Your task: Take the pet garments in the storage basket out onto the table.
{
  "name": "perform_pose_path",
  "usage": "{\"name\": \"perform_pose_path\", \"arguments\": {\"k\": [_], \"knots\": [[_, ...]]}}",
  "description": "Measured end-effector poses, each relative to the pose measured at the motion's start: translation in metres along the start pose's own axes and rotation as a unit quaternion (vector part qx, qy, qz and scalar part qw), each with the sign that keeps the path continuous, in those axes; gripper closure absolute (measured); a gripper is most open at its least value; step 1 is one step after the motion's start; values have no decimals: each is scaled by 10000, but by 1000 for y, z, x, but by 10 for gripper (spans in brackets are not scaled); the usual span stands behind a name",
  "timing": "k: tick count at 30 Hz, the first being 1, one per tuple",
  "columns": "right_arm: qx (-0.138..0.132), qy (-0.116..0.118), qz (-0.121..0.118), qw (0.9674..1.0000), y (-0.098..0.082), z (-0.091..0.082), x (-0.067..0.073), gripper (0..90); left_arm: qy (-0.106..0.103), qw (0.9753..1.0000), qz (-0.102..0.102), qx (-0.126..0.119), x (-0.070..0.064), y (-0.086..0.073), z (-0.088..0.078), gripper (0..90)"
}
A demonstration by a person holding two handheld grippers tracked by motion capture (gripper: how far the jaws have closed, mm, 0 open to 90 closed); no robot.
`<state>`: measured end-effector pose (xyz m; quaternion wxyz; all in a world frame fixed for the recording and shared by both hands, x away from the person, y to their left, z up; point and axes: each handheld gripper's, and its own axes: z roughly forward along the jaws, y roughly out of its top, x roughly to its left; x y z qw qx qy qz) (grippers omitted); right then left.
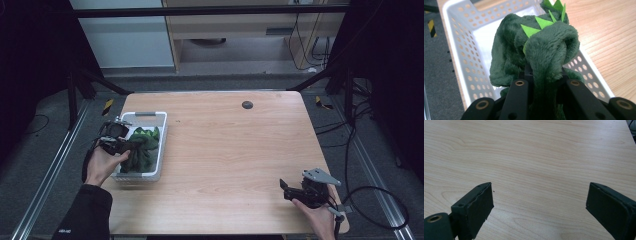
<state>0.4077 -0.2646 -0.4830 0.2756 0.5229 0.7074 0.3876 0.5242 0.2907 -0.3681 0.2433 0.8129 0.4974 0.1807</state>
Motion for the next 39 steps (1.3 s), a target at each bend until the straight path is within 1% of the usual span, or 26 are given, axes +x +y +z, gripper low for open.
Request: {"name": "perform_pose_path", "arguments": {"k": [3,4,5,6,7,8,11,12,14,18,19,24,25,29,30,31,35,36,38,39], "knots": [[-2,5,20,10000,0,-1,0,76,12,9999,89,-53,-1,1,-11,790],[-3,7,30,10000,0,-1,0,76,12,9999,89,-53,-1,1,-11,791],[-4,8,29,10000,0,-1,0,76,21,9999,111,-100,-1,2,-16,790],[-6,8,28,10000,0,-1,0,76,25,9998,145,-101,-1,3,-18,791],[-6,7,25,10000,0,-1,0,76,21,9998,130,-117,-1,3,-20,791],[-7,8,31,10000,0,-1,1,76,32,9998,173,-118,-1,4,-22,790],[-10,8,25,10000,1,-1,1,76,25,9998,171,-120,-2,4,-26,791],[-33,-5,-8,10000,0,-1,0,76,34,9997,223,-136,-2,5,-29,791],[-41,-3,-6,10000,0,-1,0,76,-23,9995,233,-193,-3,5,-37,790],[-44,-12,-16,10000,1,-1,0,76,-38,9991,372,-222,-6,7,-47,791],[-44,-12,-16,10000,1,-1,0,76,-38,9991,372,-222,-6,7,-47,791],[-40,-13,-8,10000,1,-1,0,76,-126,9983,490,-290,-12,11,-58,791],[-43,-13,-8,10000,1,-1,0,76,-156,9979,555,-299,-15,12,-62,791],[-50,-7,-11,10000,1,-2,0,76,-208,9969,685,-327,-22,15,-68,791],[-50,-7,-11,10000,1,-2,0,76,-208,9969,685,-327,-22,15,-68,791],[-54,-12,-19,10000,1,-2,0,76,-218,9964,751,-317,-24,16,-70,791],[-66,-9,7,10000,1,-2,0,76,-268,9952,884,-331,-33,18,-74,791],[-57,6,45,10000,1,-3,0,76,-301,9943,968,-330,-36,19,-76,791],[-59,6,43,10000,1,-3,0,76,-329,9943,955,-340,-39,19,-76,791],[-56,6,32,10000,1,-3,0,75,-368,9933,1041,-329,-42,21,-77,791]]}}
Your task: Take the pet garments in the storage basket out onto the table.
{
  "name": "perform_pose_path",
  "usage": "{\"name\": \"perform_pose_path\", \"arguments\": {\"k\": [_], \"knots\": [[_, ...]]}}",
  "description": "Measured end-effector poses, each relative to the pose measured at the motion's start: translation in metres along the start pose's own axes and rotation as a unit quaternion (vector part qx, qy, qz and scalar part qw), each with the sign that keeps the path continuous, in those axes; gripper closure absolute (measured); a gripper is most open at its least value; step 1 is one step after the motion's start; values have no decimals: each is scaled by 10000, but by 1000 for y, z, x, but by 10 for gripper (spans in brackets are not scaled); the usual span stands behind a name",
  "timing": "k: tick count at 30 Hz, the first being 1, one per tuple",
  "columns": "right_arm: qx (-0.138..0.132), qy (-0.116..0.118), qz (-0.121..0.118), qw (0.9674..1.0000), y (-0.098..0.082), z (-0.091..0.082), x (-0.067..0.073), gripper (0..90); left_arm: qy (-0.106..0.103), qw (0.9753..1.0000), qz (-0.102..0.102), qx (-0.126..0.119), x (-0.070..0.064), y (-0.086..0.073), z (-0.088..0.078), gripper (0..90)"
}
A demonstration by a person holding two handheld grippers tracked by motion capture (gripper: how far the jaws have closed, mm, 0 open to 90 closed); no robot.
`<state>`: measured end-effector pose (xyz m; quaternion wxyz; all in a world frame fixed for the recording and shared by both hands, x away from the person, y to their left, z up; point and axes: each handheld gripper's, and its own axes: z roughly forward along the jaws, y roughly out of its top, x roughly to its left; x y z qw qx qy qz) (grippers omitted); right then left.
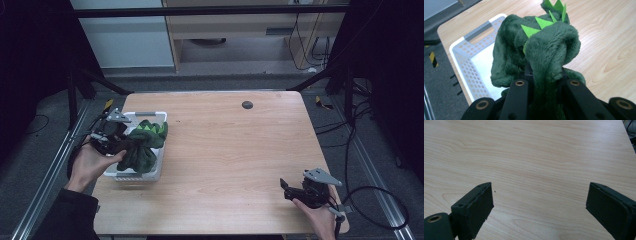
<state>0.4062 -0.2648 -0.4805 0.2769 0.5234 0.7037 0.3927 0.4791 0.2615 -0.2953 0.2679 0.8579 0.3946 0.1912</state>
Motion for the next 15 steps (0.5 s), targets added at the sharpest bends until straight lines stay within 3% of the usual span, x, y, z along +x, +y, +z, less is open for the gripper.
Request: {"name": "perform_pose_path", "arguments": {"k": [15], "knots": [[-37,-23,-44,10000,0,0,-1,75,-280,9985,462,-6,-31,13,-2,791]]}}
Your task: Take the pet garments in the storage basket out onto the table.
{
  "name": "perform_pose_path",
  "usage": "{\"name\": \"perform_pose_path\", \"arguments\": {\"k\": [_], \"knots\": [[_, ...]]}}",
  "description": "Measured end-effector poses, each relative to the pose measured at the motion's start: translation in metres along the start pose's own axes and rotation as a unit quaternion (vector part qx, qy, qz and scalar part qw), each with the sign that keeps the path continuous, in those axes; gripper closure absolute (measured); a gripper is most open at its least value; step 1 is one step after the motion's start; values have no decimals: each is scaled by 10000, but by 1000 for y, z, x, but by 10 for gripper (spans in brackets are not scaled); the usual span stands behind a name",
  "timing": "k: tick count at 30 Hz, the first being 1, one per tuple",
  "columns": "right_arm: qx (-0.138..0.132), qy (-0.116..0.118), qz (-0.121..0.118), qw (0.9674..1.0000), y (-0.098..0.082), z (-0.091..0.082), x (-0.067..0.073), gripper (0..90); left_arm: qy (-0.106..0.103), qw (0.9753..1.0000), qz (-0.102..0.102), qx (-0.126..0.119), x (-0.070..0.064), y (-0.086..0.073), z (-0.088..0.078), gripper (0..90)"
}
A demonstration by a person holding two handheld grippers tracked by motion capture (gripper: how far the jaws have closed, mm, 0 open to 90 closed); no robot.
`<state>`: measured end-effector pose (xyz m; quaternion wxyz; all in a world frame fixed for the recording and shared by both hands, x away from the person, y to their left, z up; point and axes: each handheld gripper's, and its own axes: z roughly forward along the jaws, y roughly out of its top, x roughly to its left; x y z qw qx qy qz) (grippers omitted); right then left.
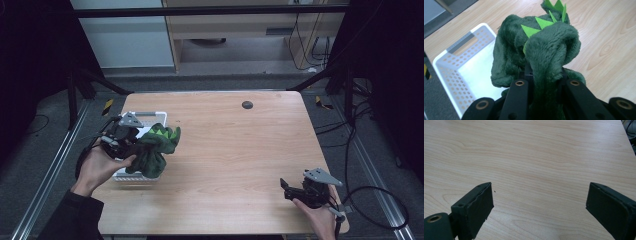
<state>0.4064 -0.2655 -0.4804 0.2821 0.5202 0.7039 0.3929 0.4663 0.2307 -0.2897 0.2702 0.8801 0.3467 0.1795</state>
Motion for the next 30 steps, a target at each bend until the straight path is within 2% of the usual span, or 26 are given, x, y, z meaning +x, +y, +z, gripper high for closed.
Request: {"name": "perform_pose_path", "arguments": {"k": [5,8,18,25,30], "knots": [[-16,-2,-11,10000,0,0,0,75,-128,9996,231,-37,-16,9,0,791],[-26,2,3,10000,0,-1,0,75,-182,9994,290,-66,-21,13,2,791],[-21,25,60,10000,1,-1,0,75,-351,9983,470,-5,-33,22,13,791],[-47,7,27,10000,1,-2,-1,74,-484,9965,675,80,-46,31,24,791],[-72,-11,-4,10000,1,-1,-1,73,-524,9958,738,114,-51,35,29,791]]}}
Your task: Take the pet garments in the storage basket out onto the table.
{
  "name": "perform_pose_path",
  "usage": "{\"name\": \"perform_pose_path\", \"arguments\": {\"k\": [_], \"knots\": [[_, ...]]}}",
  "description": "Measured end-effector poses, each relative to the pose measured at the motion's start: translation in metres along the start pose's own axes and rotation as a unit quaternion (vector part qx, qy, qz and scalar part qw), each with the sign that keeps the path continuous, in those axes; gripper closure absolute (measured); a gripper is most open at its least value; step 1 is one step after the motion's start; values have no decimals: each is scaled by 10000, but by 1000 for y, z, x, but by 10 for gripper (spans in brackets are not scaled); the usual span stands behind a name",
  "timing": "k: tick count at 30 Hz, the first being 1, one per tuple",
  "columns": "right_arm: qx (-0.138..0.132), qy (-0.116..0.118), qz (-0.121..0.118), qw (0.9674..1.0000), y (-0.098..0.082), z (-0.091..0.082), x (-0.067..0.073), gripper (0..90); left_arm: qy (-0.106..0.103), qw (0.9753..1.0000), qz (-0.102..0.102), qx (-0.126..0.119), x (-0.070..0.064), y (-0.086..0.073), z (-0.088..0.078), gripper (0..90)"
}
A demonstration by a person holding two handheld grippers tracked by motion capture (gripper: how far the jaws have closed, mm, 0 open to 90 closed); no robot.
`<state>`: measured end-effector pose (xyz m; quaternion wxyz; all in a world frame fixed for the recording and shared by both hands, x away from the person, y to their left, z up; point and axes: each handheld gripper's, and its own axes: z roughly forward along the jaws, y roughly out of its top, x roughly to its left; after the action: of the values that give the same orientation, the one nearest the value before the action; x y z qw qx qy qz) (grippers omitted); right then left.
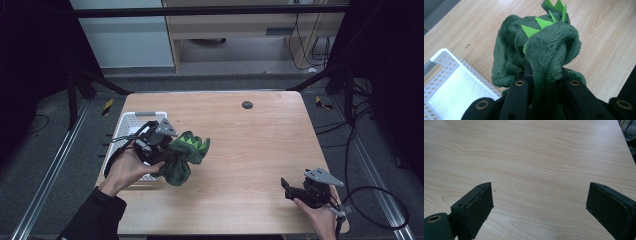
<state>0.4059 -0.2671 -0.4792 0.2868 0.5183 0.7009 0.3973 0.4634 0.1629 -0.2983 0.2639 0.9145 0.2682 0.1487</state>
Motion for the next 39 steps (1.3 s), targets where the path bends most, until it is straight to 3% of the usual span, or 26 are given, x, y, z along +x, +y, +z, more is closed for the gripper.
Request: {"name": "perform_pose_path", "arguments": {"k": [21,39], "knots": [[-22,-8,4,10000,1,-1,1,74,-389,9985,359,139,-26,21,38,791],[-38,-39,-39,10000,0,0,-1,73,-642,9963,498,275,-38,30,68,790]]}}
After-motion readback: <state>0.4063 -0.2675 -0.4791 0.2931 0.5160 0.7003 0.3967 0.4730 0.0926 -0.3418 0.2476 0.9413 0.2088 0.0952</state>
